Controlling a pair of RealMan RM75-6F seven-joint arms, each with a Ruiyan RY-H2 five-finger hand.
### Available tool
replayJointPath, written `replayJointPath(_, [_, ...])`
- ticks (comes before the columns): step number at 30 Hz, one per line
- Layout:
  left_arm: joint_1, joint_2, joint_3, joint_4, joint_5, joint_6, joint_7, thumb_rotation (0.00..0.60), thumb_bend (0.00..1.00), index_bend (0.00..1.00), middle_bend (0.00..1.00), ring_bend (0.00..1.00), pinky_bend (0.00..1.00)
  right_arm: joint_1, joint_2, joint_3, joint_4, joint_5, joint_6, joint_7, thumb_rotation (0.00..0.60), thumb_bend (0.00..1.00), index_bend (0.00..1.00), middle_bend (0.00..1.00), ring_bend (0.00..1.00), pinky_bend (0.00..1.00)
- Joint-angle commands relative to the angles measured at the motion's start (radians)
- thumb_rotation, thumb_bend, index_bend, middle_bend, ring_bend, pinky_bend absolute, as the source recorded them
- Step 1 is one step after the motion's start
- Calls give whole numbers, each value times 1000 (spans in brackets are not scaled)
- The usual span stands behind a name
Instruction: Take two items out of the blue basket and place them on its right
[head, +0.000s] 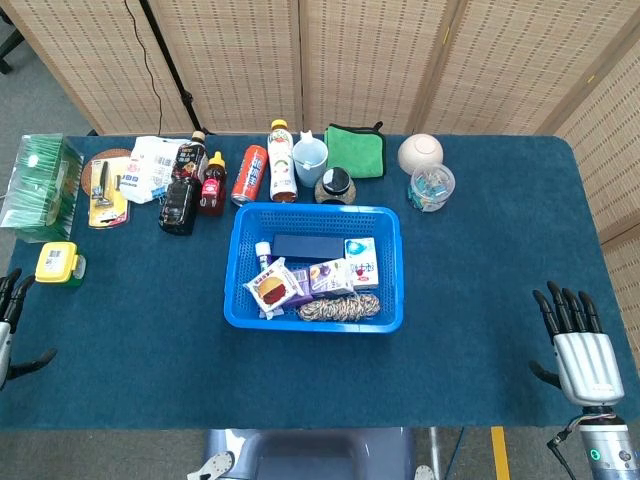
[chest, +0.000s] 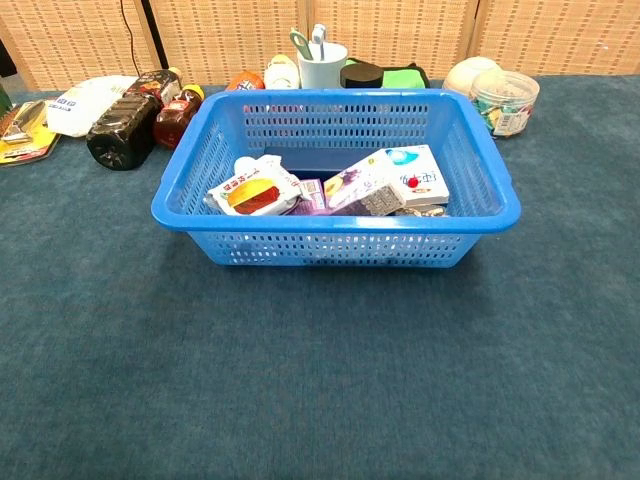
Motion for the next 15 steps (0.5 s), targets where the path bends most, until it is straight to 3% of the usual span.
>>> replayJointPath(1, [-1, 0, 0, 2, -2, -4, 0, 600, 0, 0, 0, 0, 0, 2, -3, -1, -3, 0, -4, -6, 600, 0, 0, 0, 0, 0])
replayJointPath(15, [16, 9, 8, -5, 26, 29, -17, 600, 0, 0, 0, 0, 0, 38, -20, 34, 2, 7, -21, -50, 600, 0, 0, 0, 0, 0])
